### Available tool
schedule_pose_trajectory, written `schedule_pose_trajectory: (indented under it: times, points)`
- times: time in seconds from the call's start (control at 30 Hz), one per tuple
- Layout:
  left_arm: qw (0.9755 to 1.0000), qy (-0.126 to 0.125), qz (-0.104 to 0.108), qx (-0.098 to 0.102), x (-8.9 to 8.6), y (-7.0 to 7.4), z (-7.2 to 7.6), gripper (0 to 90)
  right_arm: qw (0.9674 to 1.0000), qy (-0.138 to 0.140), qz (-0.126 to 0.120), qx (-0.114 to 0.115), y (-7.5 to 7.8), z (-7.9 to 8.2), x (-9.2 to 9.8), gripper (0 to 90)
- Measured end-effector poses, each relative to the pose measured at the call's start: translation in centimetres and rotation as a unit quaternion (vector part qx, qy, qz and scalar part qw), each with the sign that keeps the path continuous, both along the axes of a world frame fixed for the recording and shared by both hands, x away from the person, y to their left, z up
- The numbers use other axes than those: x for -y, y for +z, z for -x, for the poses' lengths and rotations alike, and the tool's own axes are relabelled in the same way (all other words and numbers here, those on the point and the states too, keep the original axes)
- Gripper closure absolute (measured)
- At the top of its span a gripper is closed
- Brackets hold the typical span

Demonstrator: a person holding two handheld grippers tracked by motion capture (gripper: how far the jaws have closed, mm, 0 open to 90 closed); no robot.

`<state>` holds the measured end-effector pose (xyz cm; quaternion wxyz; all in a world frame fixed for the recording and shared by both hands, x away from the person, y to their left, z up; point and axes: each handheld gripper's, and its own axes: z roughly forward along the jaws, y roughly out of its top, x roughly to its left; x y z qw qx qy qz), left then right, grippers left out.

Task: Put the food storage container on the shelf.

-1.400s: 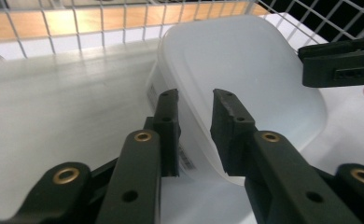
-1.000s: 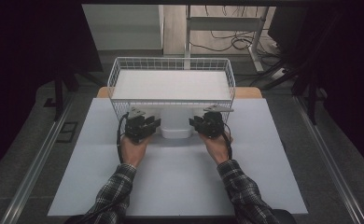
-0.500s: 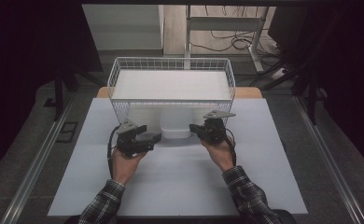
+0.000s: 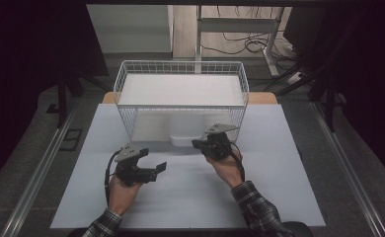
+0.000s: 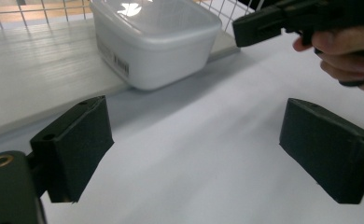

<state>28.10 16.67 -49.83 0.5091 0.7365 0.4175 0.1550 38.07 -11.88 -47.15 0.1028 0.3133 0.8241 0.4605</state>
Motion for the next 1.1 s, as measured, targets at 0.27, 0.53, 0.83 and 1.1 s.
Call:
schedule_pose_trajectory:
  times: [0.27, 0.53, 0.83, 1.1]
  points:
    - [0.9994, -0.006, -0.033, 0.012, -0.2, -1.3, 2.4, 4.4, 0.9998, 0.0, 0.008, -0.016, -1.7, -0.5, -0.7, 88.6]
    - [0.998, -0.008, -0.062, 0.012, -0.4, -2.3, 2.6, 2.5, 0.9995, -0.007, 0.015, -0.026, -3.0, -1.8, -1.9, 88.6]
    - [0.9985, -0.021, -0.05, 0.006, -0.4, -2.7, 2.2, 0.9, 0.9994, -0.009, 0.032, -0.012, -3.3, -2.8, -2.9, 88.6]
    - [0.9984, -0.026, -0.049, 0.012, -0.3, -2.9, 2.2, 0.4, 0.999, -0.018, 0.041, -0.001, -3.1, -4.3, -3.4, 88.6]
